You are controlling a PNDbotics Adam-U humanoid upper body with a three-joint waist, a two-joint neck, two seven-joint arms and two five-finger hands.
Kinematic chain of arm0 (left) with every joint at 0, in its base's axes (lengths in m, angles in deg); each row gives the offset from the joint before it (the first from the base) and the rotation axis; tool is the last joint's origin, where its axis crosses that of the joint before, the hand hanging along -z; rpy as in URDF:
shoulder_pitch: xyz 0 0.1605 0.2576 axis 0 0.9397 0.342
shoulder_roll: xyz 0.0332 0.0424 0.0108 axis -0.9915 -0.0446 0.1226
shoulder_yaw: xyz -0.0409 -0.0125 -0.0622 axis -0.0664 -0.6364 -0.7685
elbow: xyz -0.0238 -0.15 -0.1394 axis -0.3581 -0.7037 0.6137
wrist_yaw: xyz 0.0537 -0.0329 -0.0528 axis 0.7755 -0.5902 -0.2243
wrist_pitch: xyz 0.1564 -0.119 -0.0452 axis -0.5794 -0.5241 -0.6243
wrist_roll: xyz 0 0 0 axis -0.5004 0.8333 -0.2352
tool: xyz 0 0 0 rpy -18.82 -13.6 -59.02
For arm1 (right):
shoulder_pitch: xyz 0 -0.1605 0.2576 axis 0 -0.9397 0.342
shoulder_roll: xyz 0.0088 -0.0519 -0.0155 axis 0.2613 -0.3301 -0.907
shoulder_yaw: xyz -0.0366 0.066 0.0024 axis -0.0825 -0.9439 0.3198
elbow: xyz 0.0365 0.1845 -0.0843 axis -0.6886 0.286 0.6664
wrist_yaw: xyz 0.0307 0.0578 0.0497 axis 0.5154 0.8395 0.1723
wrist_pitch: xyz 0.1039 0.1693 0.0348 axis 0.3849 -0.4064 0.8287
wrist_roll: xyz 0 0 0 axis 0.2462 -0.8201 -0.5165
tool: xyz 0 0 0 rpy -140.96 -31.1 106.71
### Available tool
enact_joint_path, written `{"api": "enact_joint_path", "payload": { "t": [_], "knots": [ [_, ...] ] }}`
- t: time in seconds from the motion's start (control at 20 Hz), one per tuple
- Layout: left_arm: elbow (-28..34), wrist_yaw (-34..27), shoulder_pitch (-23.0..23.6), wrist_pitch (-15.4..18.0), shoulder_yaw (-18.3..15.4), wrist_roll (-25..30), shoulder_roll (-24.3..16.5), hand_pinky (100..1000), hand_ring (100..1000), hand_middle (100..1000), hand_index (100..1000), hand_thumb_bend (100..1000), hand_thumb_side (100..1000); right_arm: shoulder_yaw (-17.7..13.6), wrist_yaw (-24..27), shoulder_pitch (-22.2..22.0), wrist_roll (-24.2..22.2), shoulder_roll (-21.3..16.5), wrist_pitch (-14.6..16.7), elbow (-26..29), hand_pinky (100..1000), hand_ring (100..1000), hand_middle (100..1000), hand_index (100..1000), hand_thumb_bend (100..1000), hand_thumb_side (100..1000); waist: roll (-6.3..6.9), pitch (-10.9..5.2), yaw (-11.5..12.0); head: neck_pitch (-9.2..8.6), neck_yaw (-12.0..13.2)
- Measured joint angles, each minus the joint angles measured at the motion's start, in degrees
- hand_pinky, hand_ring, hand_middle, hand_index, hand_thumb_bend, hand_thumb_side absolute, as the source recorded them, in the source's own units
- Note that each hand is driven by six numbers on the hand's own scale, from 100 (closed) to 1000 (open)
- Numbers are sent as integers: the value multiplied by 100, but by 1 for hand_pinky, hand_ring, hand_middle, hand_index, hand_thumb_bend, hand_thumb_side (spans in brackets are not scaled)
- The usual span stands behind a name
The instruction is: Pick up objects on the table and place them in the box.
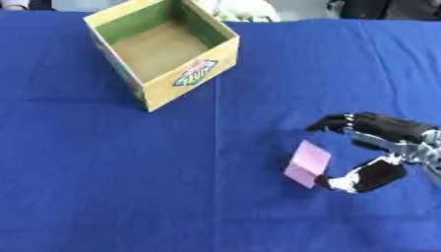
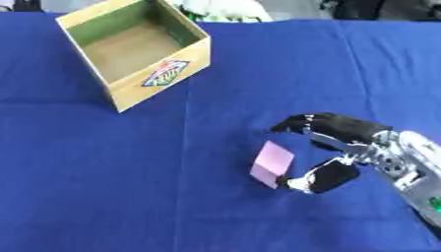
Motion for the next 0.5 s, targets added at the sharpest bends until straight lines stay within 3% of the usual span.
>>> {"api": "enact_joint_path", "payload": {
  "t": [0.5],
  "knots": [
    [0, 0, -2, -5, 6, 49, 1, 702, 716, 705, 719, 467, 883, 138, -8, 31, -183, 121, -268, 0, 873, 856, 835, 944, 362, 580, 3, 42, 17, 0, -22]
  ]
}}
